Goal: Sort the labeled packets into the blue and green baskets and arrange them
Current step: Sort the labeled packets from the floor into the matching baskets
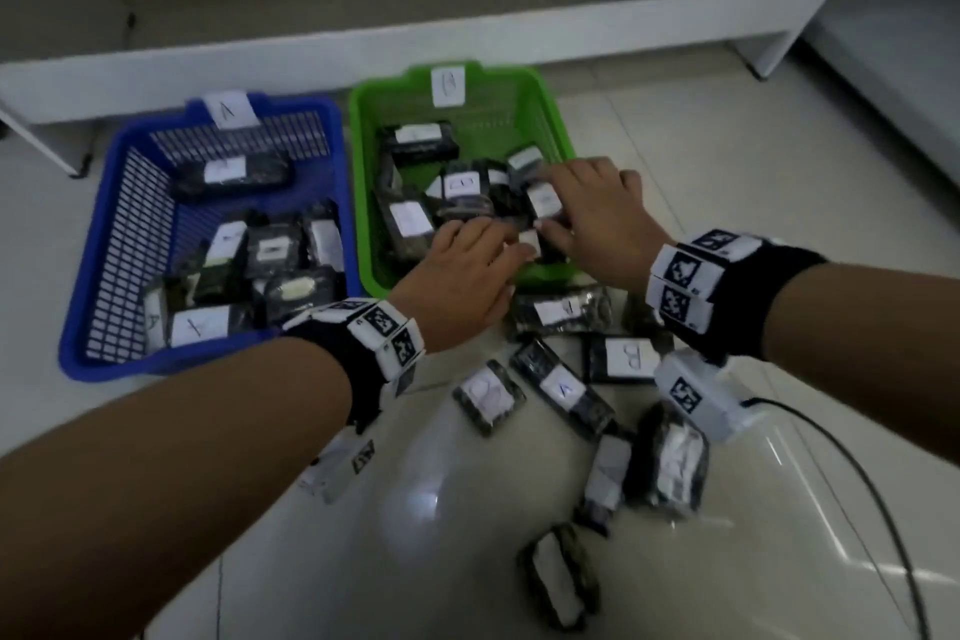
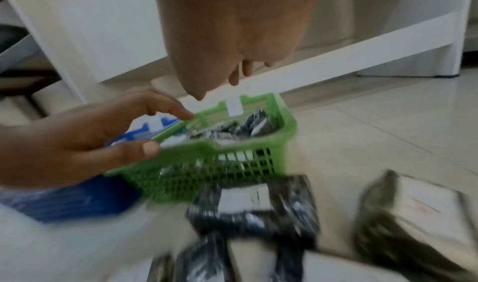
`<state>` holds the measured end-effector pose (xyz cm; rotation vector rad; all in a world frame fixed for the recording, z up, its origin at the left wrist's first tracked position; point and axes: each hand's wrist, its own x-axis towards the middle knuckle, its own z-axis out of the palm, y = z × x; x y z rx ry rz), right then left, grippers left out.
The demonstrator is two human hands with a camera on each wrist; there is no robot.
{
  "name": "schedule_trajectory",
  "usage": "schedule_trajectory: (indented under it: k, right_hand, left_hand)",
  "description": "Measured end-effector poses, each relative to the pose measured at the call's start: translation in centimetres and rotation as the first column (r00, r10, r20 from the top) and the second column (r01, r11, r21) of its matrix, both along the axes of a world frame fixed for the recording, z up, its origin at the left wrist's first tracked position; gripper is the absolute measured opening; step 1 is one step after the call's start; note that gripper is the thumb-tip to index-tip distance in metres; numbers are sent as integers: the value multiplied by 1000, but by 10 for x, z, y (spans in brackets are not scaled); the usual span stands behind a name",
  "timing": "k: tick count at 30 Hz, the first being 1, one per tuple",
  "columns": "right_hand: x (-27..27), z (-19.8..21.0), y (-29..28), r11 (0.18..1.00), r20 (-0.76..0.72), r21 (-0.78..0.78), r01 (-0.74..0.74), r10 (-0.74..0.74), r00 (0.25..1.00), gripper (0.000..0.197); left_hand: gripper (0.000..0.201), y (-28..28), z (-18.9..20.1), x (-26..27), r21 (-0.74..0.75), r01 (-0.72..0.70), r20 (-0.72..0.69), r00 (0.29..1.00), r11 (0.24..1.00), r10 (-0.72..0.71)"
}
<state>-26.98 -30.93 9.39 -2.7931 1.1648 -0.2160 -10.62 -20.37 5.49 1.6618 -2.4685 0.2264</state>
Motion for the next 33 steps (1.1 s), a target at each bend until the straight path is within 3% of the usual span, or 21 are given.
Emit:
schedule_trajectory:
  k: [4, 7, 10, 12, 14, 16, 20, 26, 30, 33]
  right_hand:
    - [-65, -20, 50, 961, -23, 10, -278, 278, 960, 48]
    - [-130, -49, 88, 897, -152, 135, -421, 438, 886, 60]
    - [-170, -62, 94, 810, -314, 281, -514, 584, 749, 88]
    - [-185, -63, 82, 785, -486, 348, -512, 618, 618, 105]
    - [-194, -63, 72, 793, -609, 370, -485, 601, 518, 107]
    - [-193, -61, 72, 795, -641, 336, -505, 586, 496, 100]
    - [-179, -60, 75, 743, -592, 252, -620, 625, 508, 66]
    - [-171, -49, 73, 683, -427, 227, -694, 711, 560, 56]
    - [-164, -40, 68, 674, -398, 201, -711, 719, 569, 52]
    - [-155, -33, 65, 693, -350, 167, -701, 706, 615, 49]
  left_hand:
    - [46, 41, -16, -26, 151, 280, -12, 960, 948, -281]
    - [60, 75, -30, -58, 335, 454, -125, 890, 826, -439]
    - [79, 99, -37, -82, 504, 563, -167, 808, 655, -565]
    - [86, 107, -45, -94, 592, 585, -148, 755, 554, -639]
    - [85, 112, -52, -104, 621, 594, -127, 720, 512, -682]
    - [78, 112, -54, -111, 609, 605, -94, 698, 513, -710]
    - [64, 110, -53, -113, 547, 662, -90, 655, 513, -750]
    - [62, 112, -50, -96, 484, 647, -173, 731, 589, -660]
    - [58, 110, -36, -82, 540, 472, -266, 881, 697, -391]
    - [53, 103, -22, -69, 526, 318, -358, 924, 789, -134]
